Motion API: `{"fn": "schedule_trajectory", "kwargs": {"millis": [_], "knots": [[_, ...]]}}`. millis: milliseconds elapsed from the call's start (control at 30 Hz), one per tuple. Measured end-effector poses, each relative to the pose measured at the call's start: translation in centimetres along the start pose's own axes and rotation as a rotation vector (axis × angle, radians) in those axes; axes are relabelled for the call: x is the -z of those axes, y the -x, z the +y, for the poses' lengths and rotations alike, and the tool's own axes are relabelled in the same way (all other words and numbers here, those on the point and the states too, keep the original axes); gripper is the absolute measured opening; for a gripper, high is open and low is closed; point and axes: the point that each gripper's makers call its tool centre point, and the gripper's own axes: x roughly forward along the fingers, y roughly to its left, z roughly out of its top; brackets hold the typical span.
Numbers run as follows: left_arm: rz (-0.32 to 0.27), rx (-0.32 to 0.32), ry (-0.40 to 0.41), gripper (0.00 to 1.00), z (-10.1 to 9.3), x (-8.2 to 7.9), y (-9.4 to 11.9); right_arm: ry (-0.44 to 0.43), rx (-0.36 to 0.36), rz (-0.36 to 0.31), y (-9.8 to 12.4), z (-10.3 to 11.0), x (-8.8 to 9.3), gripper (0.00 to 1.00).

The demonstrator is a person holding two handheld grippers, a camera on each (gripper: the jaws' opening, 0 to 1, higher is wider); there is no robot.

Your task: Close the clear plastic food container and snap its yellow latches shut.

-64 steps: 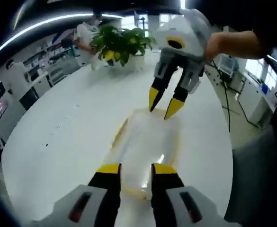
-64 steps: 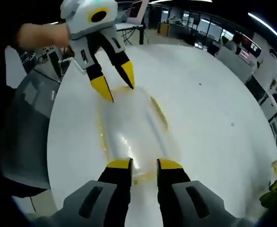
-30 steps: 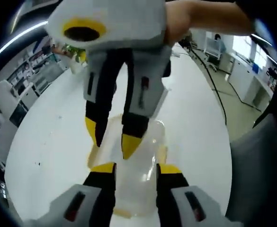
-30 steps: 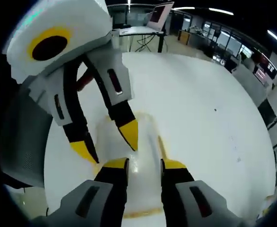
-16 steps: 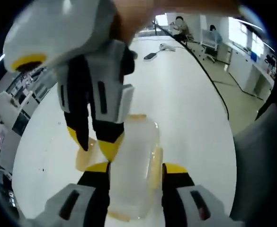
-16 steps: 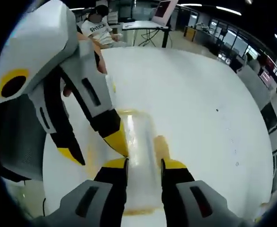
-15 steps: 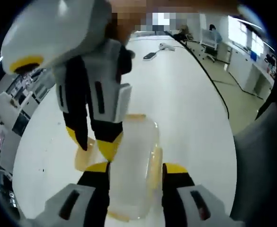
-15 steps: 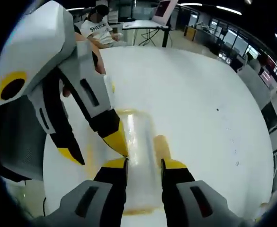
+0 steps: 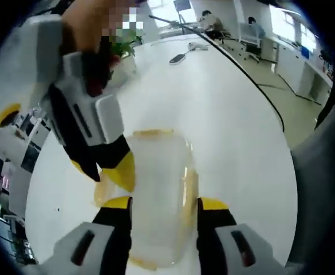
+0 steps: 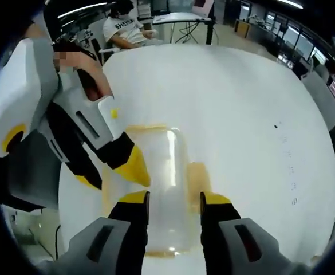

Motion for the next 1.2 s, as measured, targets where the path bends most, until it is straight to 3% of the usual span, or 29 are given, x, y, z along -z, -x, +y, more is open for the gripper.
{"fn": "schedule_trajectory", "kwargs": {"millis": [300,733,1000,1033,1067,1100,1200], "knots": [[-0.007,-0.020,0.010,0.41,0.1,0.0,-0.2,-0.027,-0.101,0.064,-0.4,0.0,0.0,0.31],[-0.017,-0.029,0.036,0.39,0.4,0.2,-0.4,0.031,-0.177,0.253,-1.1,0.6,0.1,0.30],[-0.024,-0.012,0.026,0.37,0.2,0.2,-0.5,-0.006,-0.202,0.303,-1.2,1.0,0.5,0.30],[-0.037,0.022,-0.031,0.35,-0.2,0.0,-0.6,-0.011,-0.218,0.310,-1.2,1.1,0.7,0.30],[-0.068,-0.034,-0.014,0.35,1.0,-0.9,-0.5,-0.052,-0.225,0.273,-1.8,0.5,-0.1,0.29],[-0.042,-0.015,0.005,0.35,0.6,-0.5,-0.3,-0.034,-0.246,0.274,-1.8,0.2,0.0,0.30],[-0.048,-0.010,0.007,0.35,0.2,-0.2,-0.4,-0.035,-0.256,0.265,-1.5,0.5,0.1,0.30]]}}
